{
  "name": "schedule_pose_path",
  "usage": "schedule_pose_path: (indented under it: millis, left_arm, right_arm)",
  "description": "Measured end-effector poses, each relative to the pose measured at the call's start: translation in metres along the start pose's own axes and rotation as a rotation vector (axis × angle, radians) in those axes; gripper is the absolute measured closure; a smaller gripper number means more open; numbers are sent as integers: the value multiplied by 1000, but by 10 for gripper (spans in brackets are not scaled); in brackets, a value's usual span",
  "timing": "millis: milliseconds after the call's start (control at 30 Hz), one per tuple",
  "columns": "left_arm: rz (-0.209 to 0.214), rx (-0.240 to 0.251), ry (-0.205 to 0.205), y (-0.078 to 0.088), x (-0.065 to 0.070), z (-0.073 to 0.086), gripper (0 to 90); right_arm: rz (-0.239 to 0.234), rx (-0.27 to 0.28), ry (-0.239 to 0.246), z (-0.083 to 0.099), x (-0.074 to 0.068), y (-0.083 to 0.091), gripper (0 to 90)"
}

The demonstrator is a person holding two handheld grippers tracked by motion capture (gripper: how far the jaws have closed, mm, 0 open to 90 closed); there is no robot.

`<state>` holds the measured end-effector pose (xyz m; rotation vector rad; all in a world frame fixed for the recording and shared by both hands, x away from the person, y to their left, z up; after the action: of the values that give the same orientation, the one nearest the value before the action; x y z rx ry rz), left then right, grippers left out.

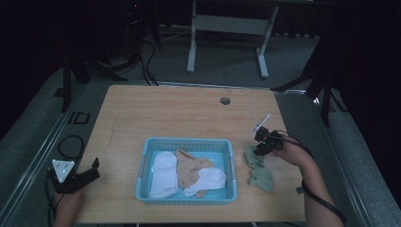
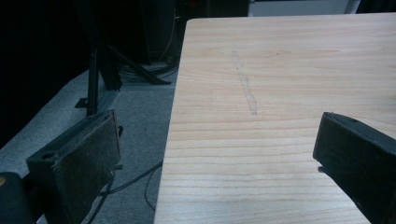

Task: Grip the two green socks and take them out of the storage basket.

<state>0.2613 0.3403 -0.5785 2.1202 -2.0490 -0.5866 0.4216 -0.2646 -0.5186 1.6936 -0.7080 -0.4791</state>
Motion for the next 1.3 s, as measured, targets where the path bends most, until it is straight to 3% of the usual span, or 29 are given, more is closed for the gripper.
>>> schedule_pose_path:
  millis: [100,267,433,600,833,967,1000,1100,1133,1300]
  left_arm:
    - [-1,1,0,0,0,0,4]
    - [-3,1,-1,0,0,0,4]
    - [-4,0,0,0,0,0,4]
    - [-5,0,0,0,0,0,4]
    - [-6,1,0,0,0,0,4]
    - [-6,0,1,0,0,0,4]
    - [-5,-1,2,0,0,0,4]
    - [-6,1,2,0,0,0,4]
    - [-7,1,1,0,0,0,4]
    - [-5,0,1,0,0,0,4]
  right_arm:
    - [-22,-9,-17,5,0,-4,610]
    - [-14,51,-43,17,3,6,537]
    - [-14,74,-58,28,6,13,485]
    - [-29,128,-107,46,13,24,418]
    - [-26,183,-153,66,16,23,354]
    - [-25,241,-194,78,17,22,304]
    - [-38,273,-222,84,19,23,238]
    - [-38,304,-256,90,22,23,182]
    - [-69,338,-283,96,24,22,106]
    - [-46,397,-317,107,27,18,116]
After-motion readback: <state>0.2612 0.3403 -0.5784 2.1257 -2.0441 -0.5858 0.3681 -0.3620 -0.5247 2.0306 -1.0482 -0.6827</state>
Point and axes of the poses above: each handheld gripper's, and its own axes: y roughly backward along the jaws, z roughly out of its underside, x roughly to its right, the point moved 3 cm from there along -y, roughly forward along the jaws, and after that the axes turned 9 degrees about -y, right-handed, at the moved point
